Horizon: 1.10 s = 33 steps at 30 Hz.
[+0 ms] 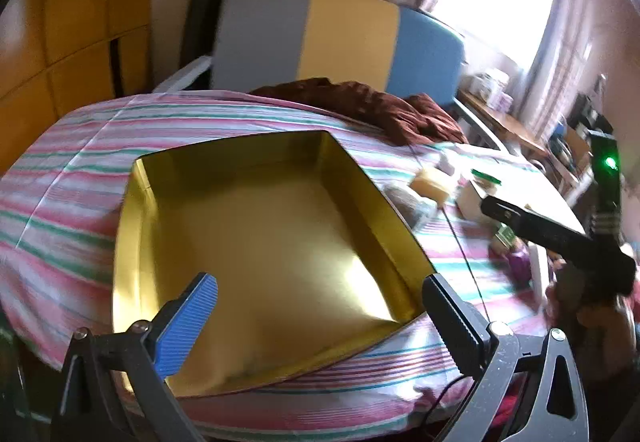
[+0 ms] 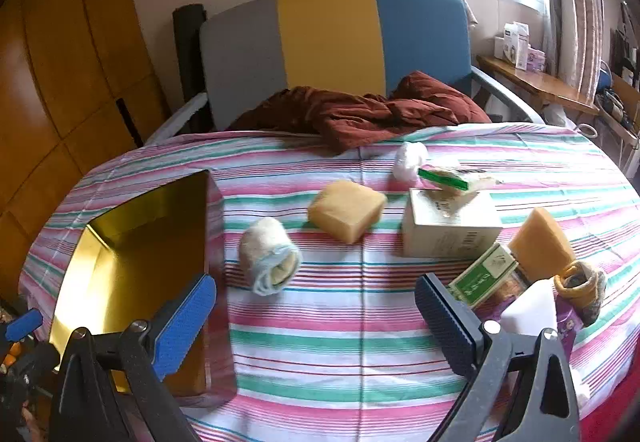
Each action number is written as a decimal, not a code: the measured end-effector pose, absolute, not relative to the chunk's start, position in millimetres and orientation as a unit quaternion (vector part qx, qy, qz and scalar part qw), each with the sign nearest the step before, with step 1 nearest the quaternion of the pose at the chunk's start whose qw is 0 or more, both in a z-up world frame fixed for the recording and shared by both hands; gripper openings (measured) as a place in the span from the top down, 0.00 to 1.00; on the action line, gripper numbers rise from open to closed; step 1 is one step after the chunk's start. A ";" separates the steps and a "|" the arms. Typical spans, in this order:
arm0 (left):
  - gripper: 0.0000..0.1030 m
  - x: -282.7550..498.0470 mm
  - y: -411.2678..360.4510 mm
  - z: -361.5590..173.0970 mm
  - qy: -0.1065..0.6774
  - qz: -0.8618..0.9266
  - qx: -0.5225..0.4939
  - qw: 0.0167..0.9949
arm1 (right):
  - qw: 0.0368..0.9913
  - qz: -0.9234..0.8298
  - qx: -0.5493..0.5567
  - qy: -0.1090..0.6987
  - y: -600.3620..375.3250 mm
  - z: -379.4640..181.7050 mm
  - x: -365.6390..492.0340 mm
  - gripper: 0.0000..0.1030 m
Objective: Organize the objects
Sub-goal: 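Grasp the yellow sponge with the right gripper while the left gripper approaches the white sock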
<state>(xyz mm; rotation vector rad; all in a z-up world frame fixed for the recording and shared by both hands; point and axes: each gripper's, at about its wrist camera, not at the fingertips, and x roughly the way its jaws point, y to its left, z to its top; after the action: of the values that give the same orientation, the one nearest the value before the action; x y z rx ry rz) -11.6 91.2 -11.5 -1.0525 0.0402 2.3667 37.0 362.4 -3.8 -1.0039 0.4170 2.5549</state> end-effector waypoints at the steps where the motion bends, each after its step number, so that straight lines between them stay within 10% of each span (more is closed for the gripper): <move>1: 0.00 -10.4 97.0 -11.0 0.022 0.877 -0.390 0.281 | 0.182 0.903 -0.360 0.148 365.7 -5.0 36.0 0.01; 26: 0.00 -35.6 153.8 -8.6 0.067 0.827 -0.399 0.391 | 0.081 0.844 -0.528 -0.057 428.8 -65.7 -114.2 0.06; 30: 0.00 -41.4 166.8 -5.9 0.081 0.821 -0.388 0.411 | 0.059 0.834 -0.545 -0.055 430.5 -76.5 -121.2 0.38; 33: 0.03 -49.2 179.2 -1.8 0.092 0.816 -0.384 0.423 | 0.053 0.839 -0.540 -0.038 431.9 -73.7 -114.9 0.42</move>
<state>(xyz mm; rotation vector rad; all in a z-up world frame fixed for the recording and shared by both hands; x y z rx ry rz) -49.2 179.2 -1.8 -0.9604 0.2295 2.0430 -114.9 431.9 -73.7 -1.6413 -0.1141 2.5520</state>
